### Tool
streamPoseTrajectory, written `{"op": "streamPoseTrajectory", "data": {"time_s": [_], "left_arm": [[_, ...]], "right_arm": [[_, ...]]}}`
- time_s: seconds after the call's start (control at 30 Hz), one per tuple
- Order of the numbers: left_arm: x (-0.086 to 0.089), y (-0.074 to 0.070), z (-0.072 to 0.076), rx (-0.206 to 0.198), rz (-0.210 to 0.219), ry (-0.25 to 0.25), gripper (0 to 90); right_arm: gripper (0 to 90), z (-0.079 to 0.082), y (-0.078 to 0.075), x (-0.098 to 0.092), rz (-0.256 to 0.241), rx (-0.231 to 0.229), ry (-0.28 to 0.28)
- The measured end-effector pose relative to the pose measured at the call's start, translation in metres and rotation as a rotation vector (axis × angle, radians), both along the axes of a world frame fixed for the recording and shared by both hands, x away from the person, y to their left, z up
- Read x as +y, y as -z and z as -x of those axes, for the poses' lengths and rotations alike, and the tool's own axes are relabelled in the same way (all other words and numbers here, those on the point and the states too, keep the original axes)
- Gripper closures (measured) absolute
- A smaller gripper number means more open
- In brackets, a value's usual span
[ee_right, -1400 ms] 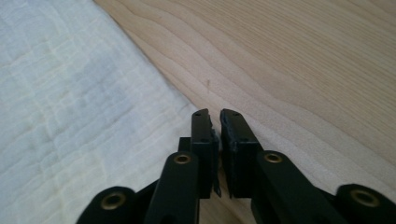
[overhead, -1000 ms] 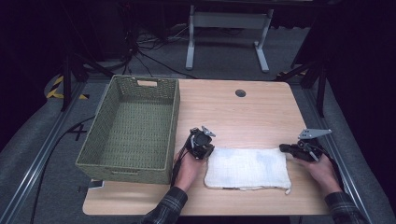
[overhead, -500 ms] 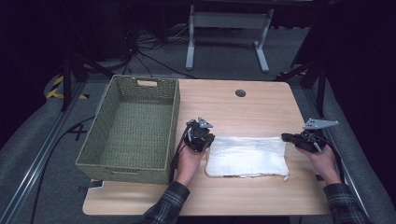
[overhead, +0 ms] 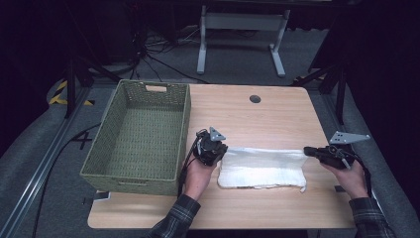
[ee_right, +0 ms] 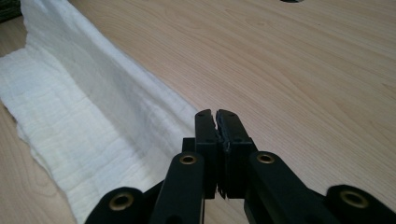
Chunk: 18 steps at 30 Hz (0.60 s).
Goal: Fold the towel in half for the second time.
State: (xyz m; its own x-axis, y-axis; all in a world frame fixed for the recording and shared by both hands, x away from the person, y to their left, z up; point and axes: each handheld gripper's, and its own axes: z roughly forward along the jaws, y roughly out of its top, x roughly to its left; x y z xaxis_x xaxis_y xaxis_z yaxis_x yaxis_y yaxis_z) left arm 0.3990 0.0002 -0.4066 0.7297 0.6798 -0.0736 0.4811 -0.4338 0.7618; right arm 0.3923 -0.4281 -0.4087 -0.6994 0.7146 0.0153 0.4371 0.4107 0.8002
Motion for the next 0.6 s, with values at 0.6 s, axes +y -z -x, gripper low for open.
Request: {"op": "streamPoseTrajectory", "data": {"time_s": [0.6], "left_arm": [[0.0, 0.006, 0.039, 0.004, -0.076, 0.048, 86.3]], "right_arm": [[88.2, 0.033, 0.006, 0.003, 0.015, 0.03, -0.058]]}}
